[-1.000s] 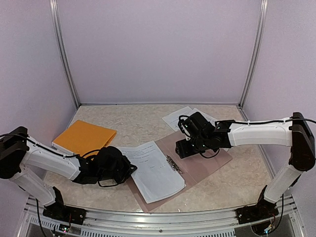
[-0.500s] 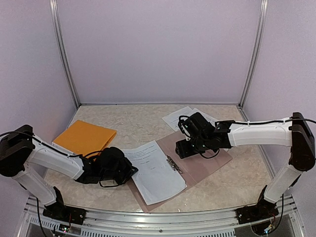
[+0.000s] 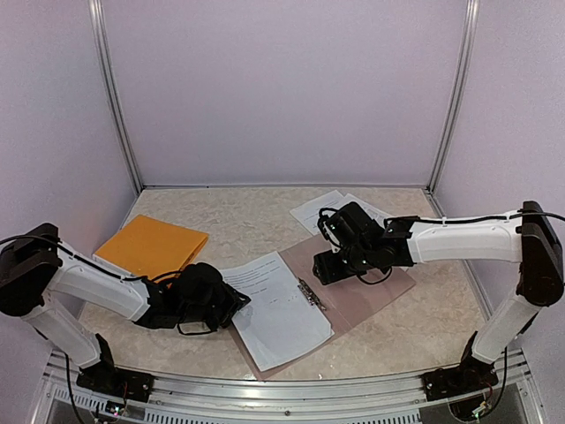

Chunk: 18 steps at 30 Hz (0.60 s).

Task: Put the files into the folder
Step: Place the file on the spring clip of the folder.

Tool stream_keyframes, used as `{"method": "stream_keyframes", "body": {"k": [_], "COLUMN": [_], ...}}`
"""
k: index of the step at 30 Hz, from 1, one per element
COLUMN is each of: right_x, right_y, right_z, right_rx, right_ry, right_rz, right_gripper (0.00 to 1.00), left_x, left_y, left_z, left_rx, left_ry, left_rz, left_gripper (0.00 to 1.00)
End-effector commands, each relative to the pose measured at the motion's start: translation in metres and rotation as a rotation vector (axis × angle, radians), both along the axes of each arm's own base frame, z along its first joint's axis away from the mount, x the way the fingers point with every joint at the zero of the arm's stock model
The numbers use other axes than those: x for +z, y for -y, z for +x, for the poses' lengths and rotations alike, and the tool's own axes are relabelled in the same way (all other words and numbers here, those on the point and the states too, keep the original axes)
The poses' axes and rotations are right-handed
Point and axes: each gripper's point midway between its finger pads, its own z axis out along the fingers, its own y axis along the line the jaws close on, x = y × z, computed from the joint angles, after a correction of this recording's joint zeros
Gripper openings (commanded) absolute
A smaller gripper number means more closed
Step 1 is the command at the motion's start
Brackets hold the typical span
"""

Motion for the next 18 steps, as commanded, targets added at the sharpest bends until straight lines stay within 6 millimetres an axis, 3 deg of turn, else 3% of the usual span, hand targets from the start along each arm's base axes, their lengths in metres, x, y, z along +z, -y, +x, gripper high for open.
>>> {"method": "stream_keyframes", "body": {"k": [1,11,18], "right_x": [0.003,0.005,0.009], "right_y": [-0.002,-0.008,-0.010], "right_z": [-0.005,-0.009,-0.013], "right_rx": [0.011,0.023,0.029], "right_ry": [0.000,0.005,0.014], "right_rz": [0.013,0.022,0.027], "right_gripper": [0.65,0.65,0.65], "left_x": [0.003,0.005,0.004], "left_y": [-0.002,-0.010,-0.012], "left_z": [-0.002,-0.016,-0.025], "left_rx": [-0.002,-0.009,-0.020], "left_ry": [-0.026,-0.077,-0.118], "left_rz": [0.018,0.047,0.059], "left_gripper": [0.42,0.60,0.65]}}
